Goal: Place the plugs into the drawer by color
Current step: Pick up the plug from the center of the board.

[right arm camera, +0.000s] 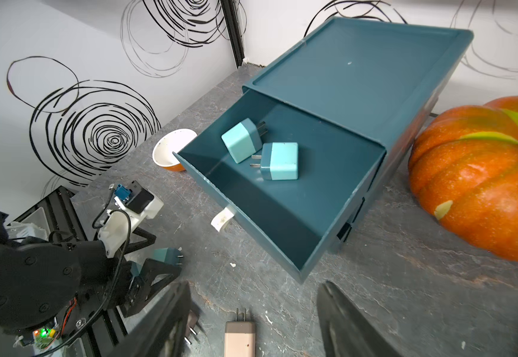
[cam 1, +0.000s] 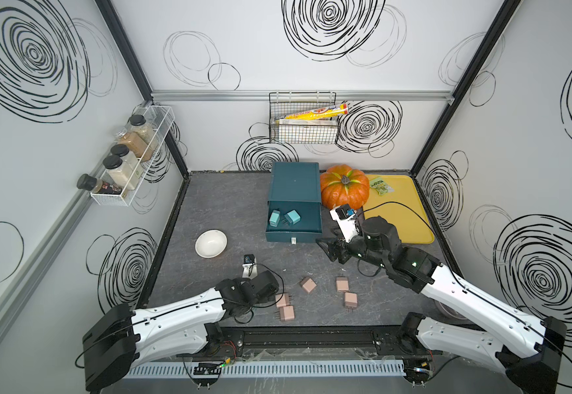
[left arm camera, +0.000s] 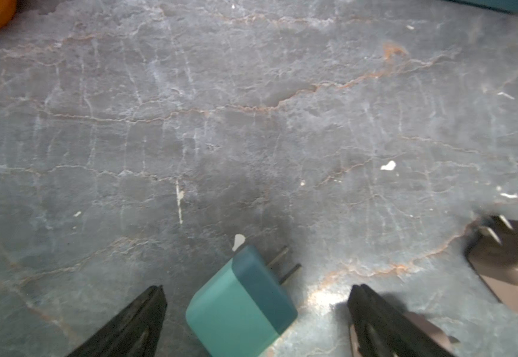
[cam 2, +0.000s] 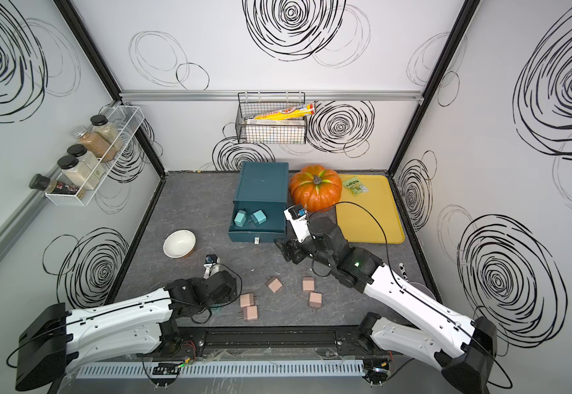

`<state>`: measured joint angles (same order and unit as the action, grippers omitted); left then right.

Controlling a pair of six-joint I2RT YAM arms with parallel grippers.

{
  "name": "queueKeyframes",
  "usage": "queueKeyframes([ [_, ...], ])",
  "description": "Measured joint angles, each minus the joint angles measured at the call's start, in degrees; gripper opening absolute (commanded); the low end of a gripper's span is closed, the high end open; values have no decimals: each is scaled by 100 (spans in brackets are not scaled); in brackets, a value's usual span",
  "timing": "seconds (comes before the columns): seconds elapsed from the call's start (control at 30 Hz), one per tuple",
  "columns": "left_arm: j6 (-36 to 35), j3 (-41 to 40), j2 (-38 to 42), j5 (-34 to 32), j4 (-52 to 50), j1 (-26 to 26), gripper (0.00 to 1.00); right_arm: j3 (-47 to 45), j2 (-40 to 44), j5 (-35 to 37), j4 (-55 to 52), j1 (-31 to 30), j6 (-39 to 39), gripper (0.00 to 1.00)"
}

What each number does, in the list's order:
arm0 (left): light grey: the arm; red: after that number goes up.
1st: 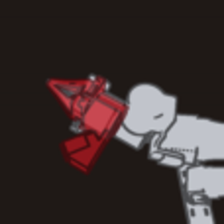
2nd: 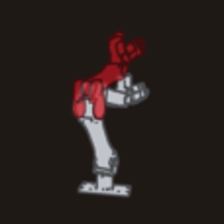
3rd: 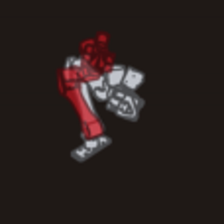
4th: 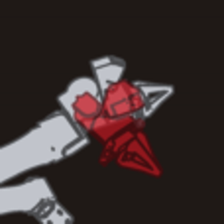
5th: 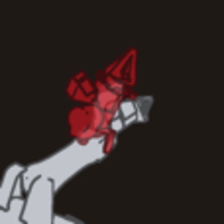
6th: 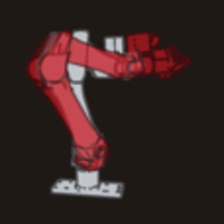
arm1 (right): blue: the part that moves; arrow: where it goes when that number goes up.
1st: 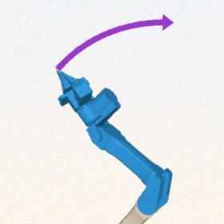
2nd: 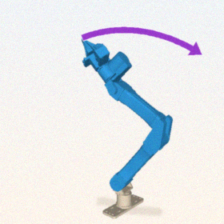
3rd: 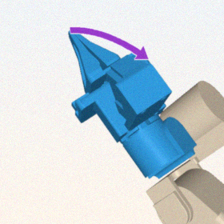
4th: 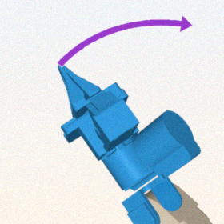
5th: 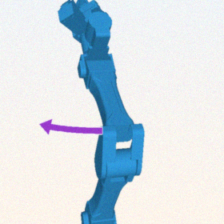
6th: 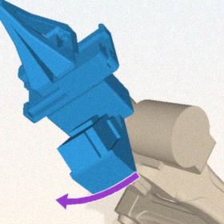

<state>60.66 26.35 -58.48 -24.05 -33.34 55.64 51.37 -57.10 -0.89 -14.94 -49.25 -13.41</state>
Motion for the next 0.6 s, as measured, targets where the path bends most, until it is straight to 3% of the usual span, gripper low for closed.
queueKeyframes([
  [0.1, 197, 164, -83, -37, -251, 61, 98, -131, -4, -4, 39, 0, -2, 70],
  [0.2, 291, 170, -131, -17, -271, 72, 89, -146, -7, -9, 50, 0, -2, 70],
  [0.47, 374, 295, -656, 4, -352, 48, 86, -323, 278, 4, 192, 0, -7, 71],
  [0.6, 365, 308, -914, 52, -308, -22, 78, -380, 463, 85, 271, 0, -7, 71],
])
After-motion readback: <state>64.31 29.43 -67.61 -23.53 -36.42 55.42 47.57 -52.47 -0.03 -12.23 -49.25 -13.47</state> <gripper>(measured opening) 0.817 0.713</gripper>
